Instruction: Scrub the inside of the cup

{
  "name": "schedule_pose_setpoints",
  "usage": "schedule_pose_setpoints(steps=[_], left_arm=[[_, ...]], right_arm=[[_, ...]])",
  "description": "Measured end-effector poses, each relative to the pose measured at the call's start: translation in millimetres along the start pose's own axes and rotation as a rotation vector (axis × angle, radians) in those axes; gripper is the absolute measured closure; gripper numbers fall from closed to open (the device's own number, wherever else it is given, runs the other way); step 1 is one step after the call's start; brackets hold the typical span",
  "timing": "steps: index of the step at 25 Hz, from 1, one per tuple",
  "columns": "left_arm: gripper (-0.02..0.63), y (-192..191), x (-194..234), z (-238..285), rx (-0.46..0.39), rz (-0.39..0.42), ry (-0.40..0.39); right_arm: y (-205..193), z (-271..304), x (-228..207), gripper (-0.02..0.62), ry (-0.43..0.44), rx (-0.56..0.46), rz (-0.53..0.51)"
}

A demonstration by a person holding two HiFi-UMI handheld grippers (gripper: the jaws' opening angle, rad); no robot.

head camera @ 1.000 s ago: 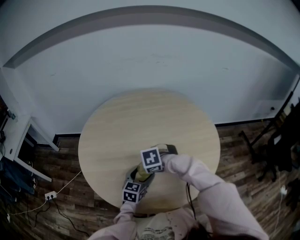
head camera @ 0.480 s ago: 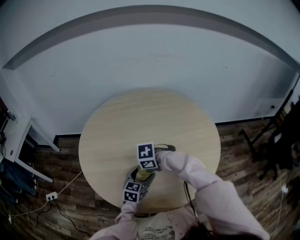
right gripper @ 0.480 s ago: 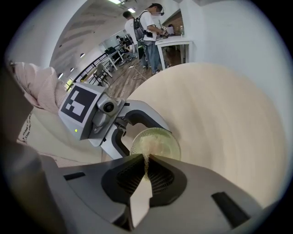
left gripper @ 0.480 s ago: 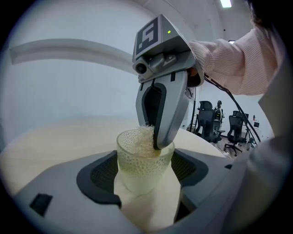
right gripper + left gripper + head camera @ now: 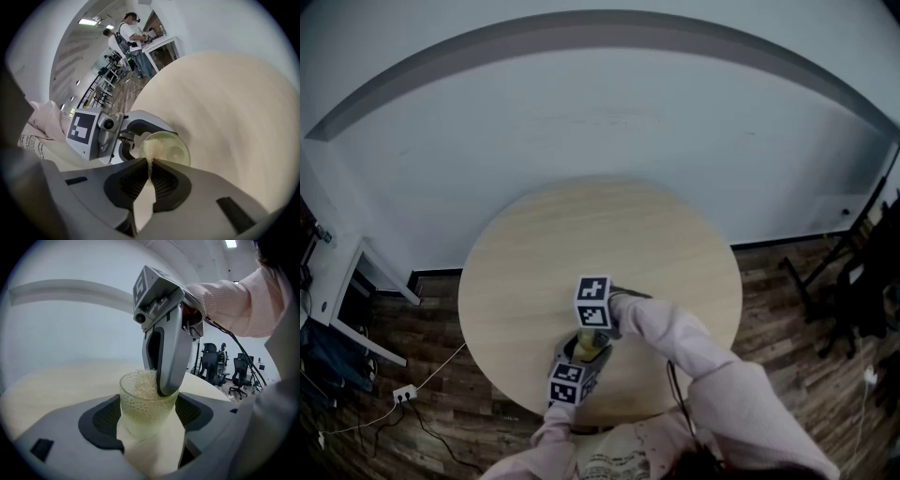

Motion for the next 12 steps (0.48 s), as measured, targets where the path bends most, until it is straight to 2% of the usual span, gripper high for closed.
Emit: schedule_pose_setpoints(steps=[12], left_arm=[[0.238,-2.0,1.8,0.2,0.015,0.015,0.012]], right_arm=[[6.4,0.8,4.7,0.577,0.116,-0.115,0.127]])
Point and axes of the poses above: the fingertips, and each gripper's own axes: z forward along the fingers, x to its left, y out of its top, the point moved 4 cm from there along -z, backward along the fingers, and after that the axes turned 9 degrees about y, right-handed, at the moved point
